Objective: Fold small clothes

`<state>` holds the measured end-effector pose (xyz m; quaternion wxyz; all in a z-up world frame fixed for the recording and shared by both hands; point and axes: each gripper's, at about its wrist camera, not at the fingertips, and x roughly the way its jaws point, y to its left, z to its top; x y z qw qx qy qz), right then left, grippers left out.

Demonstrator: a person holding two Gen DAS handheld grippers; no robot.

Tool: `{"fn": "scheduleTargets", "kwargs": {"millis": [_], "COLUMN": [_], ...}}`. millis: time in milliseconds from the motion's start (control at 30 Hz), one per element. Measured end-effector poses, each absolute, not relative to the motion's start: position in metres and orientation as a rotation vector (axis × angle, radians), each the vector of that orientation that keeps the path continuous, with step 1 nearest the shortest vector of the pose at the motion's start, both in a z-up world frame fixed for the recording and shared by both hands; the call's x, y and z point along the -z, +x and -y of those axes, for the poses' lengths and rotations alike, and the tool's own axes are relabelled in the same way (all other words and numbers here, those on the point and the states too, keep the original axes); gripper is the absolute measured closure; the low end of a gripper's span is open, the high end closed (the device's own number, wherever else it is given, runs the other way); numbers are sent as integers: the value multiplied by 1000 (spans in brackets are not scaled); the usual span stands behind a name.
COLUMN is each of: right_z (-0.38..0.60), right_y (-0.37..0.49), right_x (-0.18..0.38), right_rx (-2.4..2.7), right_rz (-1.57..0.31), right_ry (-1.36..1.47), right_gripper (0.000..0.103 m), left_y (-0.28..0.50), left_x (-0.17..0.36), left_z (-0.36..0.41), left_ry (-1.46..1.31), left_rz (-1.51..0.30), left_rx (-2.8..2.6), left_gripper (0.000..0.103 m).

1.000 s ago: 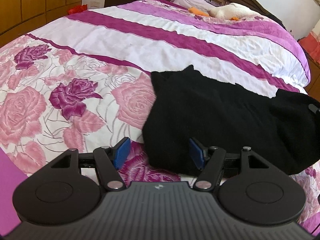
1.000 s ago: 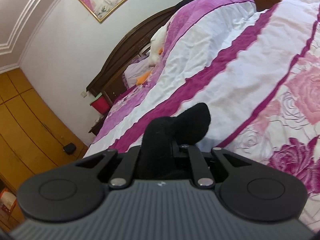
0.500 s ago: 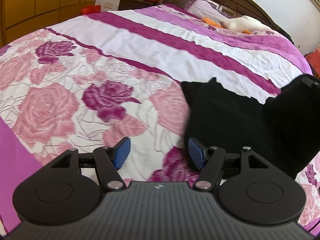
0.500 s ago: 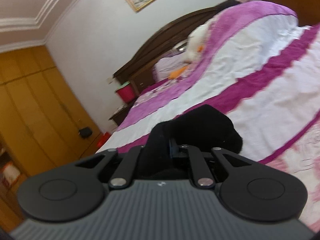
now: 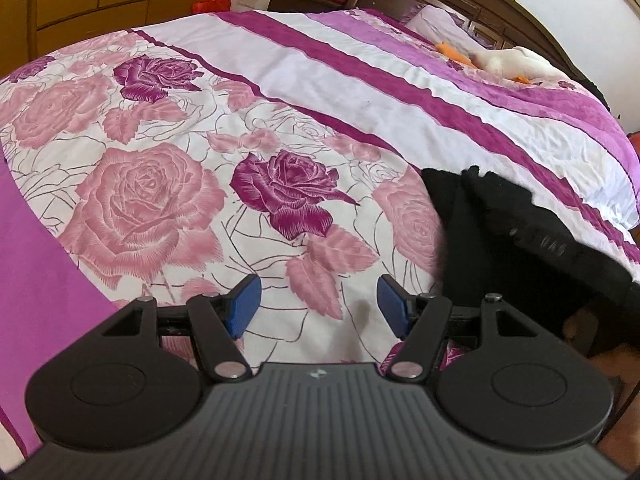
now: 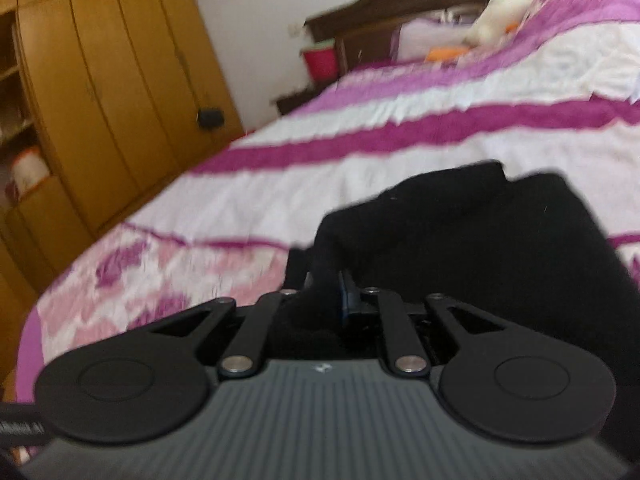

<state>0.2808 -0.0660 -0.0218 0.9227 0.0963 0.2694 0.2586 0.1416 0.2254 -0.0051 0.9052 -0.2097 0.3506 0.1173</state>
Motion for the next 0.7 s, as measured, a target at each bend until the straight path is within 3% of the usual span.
{"fn": "scheduleTargets", "kwargs": {"millis": [700], "right_z": [147], "right_y": [227], "right_x": [-39], "right_rx": [-564], "right_rz": [-506], "right_ry": [109], "right_gripper": [85], "left_y": [153], "left_x": [-24], "left_z": [-172], "left_ry": [-509], "left_rz": [-661], "left_rx": [-12], "left_gripper": [34]}}
